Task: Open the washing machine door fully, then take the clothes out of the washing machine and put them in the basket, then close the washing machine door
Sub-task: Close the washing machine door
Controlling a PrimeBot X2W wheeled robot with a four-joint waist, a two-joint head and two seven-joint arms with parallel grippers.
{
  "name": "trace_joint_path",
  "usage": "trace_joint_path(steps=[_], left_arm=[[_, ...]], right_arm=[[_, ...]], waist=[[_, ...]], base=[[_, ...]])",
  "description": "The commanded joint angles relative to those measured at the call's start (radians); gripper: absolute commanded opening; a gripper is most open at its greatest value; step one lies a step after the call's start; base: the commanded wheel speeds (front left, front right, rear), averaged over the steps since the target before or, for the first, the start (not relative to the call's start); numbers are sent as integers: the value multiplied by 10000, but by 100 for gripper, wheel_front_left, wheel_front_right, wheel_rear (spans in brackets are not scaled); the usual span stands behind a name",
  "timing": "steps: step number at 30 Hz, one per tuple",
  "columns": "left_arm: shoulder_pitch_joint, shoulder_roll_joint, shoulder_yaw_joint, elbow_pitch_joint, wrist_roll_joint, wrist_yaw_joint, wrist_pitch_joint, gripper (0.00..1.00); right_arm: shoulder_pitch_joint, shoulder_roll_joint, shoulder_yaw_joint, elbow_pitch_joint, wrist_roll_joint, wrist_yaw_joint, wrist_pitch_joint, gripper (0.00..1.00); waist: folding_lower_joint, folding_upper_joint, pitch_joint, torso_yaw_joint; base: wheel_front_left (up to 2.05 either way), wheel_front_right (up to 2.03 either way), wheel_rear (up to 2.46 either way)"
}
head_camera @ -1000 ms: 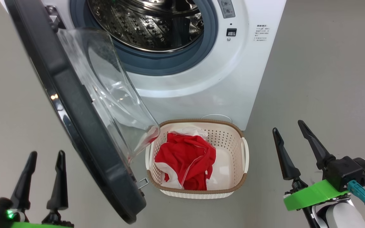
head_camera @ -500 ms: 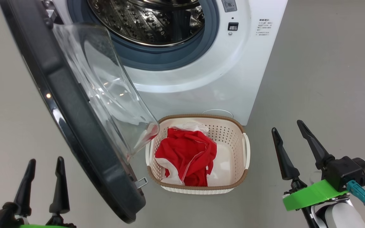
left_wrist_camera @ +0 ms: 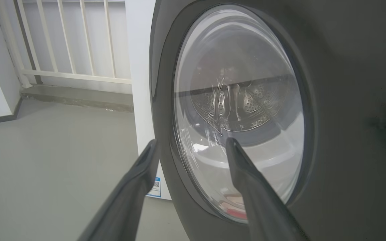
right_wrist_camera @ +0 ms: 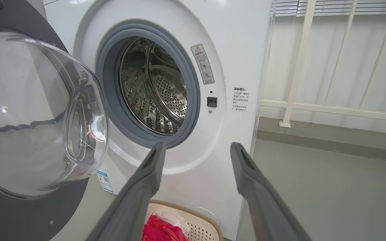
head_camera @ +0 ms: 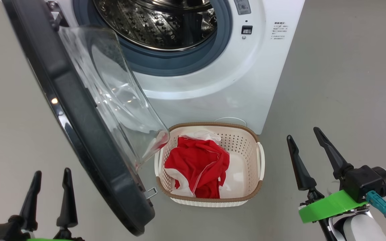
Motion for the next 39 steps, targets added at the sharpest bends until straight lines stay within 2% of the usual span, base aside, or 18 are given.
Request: trace_joint_path(steps=[1,26,27,28,29,35,39], left_arm=[[15,83,300,-170,119,-56,-119,100],[121,42,268,98,371,-66,-120,100],[113,42,244,186,403,-66,-120,82],[90,41,240,274,316,-57,-120,25],[46,41,258,353,109,-18,-120,0],[-343,41,258,796,-1540,168,-43,0],[-776,40,413,559,-3938,298,501,0]], right_arm=[[-288,-59,242,-257,19,46,-63,100],[-263,-57,276,-282,11,46,-63,100],[-267,-59,278,-280,15,46,-63,100],[-271,-62,280,-278,17,46,-63,100],[-274,-64,280,-277,19,46,-63,100],[-295,-63,284,-267,31,46,-63,100],[-295,-55,261,-259,36,46,-63,100]], waist=[[0,0,-18,22],[0,0,-30,245],[0,0,-27,250],[0,0,-24,256],[0,0,-21,263],[0,0,-16,267],[0,0,-35,269]], base=[[0,0,0],[0,0,0],[0,0,0],[0,0,0],[0,0,0],[0,0,0],[0,0,0]])
